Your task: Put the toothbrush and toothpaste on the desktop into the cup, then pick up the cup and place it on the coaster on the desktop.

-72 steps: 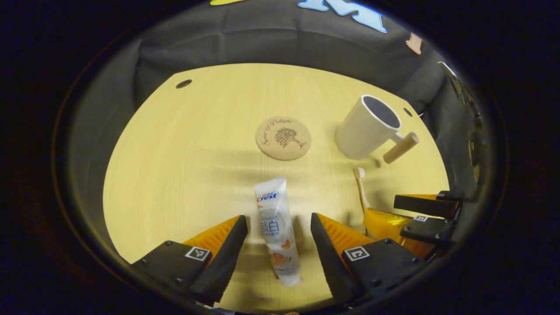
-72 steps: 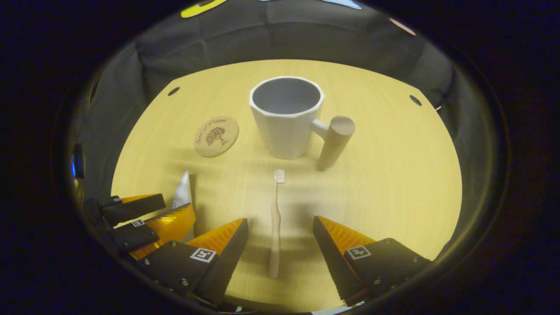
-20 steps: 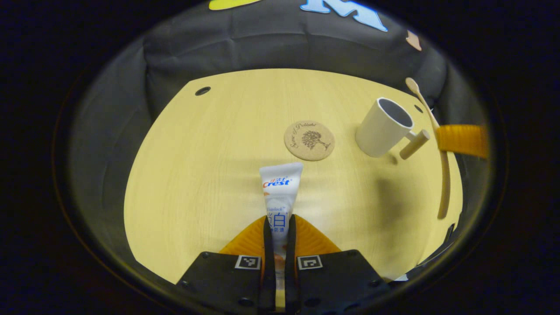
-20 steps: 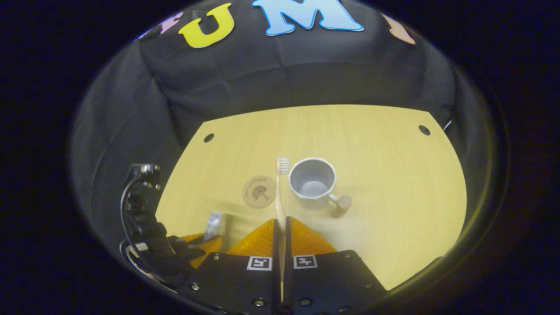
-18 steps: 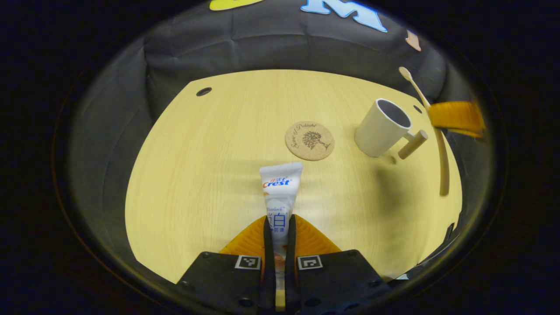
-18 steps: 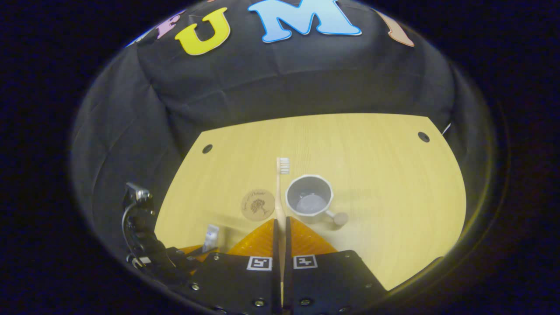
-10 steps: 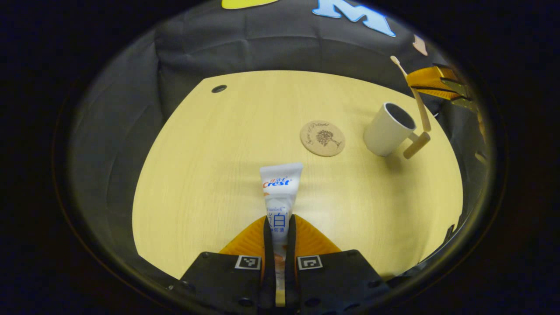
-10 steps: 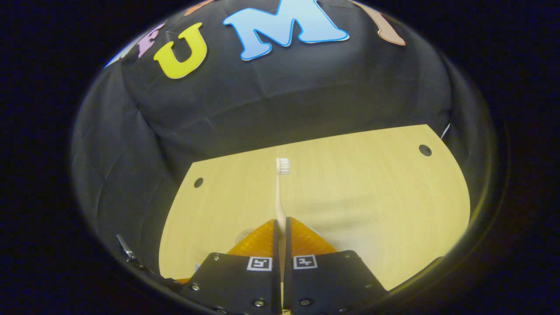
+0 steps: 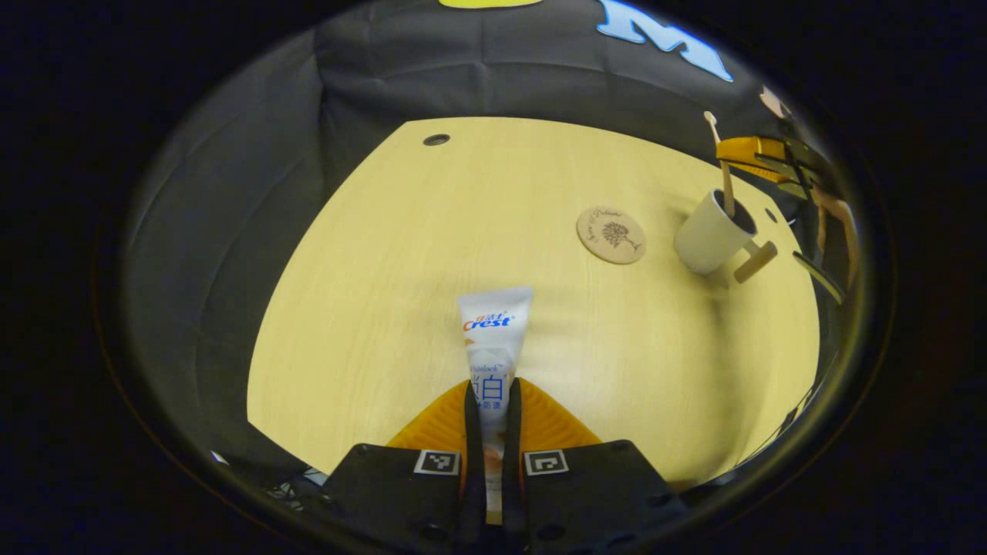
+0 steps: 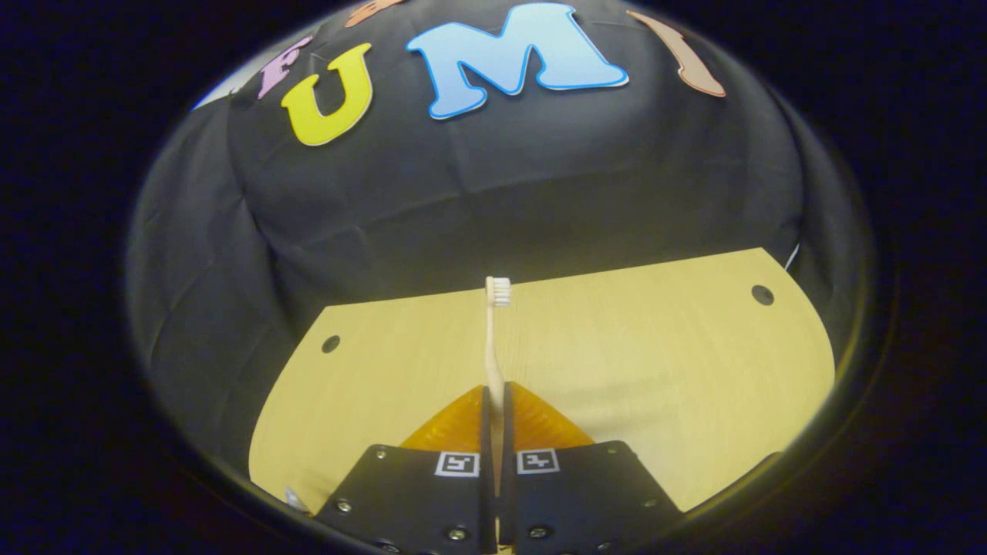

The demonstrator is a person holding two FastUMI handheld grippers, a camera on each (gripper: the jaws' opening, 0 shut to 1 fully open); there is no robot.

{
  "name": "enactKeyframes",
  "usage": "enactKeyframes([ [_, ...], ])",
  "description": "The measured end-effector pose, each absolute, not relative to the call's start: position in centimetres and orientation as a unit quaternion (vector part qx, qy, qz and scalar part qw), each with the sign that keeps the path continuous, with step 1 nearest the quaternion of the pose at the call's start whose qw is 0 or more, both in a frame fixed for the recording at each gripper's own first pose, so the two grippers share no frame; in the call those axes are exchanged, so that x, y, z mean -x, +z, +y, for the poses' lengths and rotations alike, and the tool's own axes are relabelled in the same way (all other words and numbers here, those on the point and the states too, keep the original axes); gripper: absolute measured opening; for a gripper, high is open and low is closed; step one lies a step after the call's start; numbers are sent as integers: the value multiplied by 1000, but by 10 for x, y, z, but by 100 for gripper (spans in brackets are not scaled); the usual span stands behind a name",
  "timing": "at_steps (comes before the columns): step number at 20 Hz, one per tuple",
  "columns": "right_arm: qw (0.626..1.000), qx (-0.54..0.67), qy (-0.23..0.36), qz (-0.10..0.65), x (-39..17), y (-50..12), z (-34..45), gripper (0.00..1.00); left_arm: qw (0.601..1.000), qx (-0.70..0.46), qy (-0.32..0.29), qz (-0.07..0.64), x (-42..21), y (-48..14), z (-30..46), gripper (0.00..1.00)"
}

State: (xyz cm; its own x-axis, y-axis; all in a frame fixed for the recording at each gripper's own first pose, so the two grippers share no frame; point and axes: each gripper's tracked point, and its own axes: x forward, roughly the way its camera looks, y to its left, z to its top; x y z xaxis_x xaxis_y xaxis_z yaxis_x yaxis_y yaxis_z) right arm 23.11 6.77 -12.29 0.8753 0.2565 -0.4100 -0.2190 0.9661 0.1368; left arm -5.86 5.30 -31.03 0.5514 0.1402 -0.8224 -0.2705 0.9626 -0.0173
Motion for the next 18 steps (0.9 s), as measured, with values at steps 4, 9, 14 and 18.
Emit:
enactKeyframes([
  [4,970,-35,115,209,-225,-141,67,3,878,74,127,455,68,-303,60,16],
  [9,968,-49,109,221,-205,-151,62,23,887,66,110,444,58,-296,50,16],
  [14,971,-55,102,207,-184,-141,51,29,901,47,78,423,41,-285,30,17],
  [18,973,-55,95,205,-166,-139,36,29,914,31,54,400,26,-275,16,16],
])
